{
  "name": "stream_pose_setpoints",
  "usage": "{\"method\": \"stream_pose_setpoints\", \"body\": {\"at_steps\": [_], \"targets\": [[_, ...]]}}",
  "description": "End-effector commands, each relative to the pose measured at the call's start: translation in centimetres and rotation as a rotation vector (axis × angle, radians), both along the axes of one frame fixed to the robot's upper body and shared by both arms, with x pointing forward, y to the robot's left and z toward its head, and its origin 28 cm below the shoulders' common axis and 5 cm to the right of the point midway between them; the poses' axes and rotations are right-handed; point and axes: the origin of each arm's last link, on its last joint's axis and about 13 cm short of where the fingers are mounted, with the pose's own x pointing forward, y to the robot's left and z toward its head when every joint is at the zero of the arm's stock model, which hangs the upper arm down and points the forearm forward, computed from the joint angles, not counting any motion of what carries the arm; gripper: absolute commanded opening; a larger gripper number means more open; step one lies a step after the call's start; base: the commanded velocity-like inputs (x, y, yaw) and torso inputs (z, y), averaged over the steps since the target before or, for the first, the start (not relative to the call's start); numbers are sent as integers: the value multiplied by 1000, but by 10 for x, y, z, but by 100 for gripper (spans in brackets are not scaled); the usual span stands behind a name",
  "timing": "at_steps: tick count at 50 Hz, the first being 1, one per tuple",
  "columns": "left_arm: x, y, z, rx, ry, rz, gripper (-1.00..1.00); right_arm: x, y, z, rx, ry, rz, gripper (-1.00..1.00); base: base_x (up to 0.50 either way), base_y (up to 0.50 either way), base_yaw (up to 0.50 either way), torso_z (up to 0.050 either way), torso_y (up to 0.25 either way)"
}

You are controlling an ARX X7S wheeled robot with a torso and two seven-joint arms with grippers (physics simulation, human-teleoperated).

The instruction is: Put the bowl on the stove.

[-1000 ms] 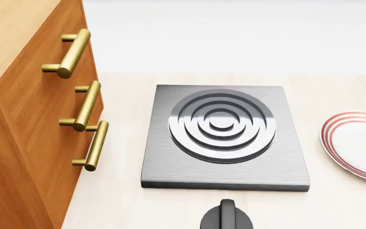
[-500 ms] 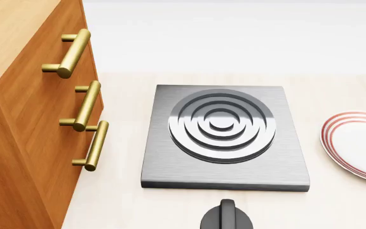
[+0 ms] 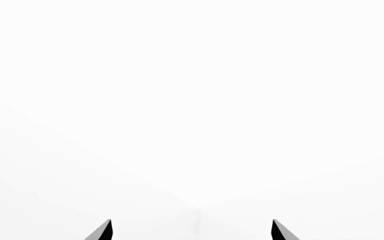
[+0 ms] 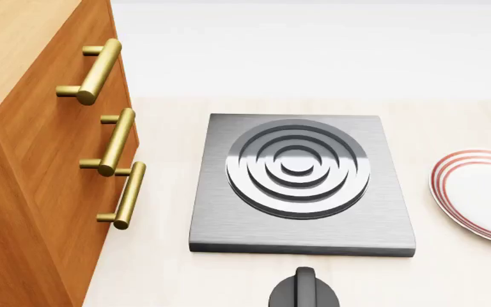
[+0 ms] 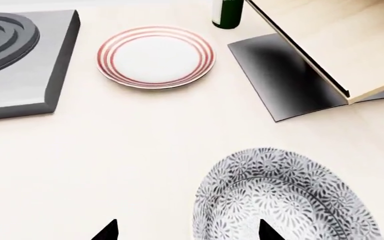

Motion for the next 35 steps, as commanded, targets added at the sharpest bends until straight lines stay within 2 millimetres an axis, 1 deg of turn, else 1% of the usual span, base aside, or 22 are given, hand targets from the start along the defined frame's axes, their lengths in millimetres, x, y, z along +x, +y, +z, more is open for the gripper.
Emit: {"method": "stream_pose_setpoints", "body": {"at_steps": [1, 4, 6, 12, 17, 28, 35], "targets": [[-2, 1, -1, -4, -28, 19, 100, 5, -6, -13, -15, 8, -97, 100, 0, 0, 0, 0, 0], [-2, 1, -1, -4, -27, 16, 100, 8, -4, -16, -10, 3, -122, 100, 0, 0, 0, 0, 0], [-2, 0, -2, 0, -26, 10, 100, 12, -4, -23, -17, 14, -147, 100, 0, 0, 0, 0, 0], [-1, 0, -3, 2, -25, 11, 100, 18, -3, -32, -20, 26, -153, 100, 0, 0, 0, 0, 0], [-1, 1, -2, 1, -25, 12, 100, 23, 3, -41, -8, 45, -145, 100, 0, 0, 0, 0, 0], [0, 0, -2, 4, -19, 13, 100, 24, 10, -56, 8, 84, -130, 100, 0, 0, 0, 0, 0], [1, 0, -3, 2, -18, 15, 100, 20, 9, -63, 24, 100, -149, 100, 0, 0, 0, 0, 0]]}}
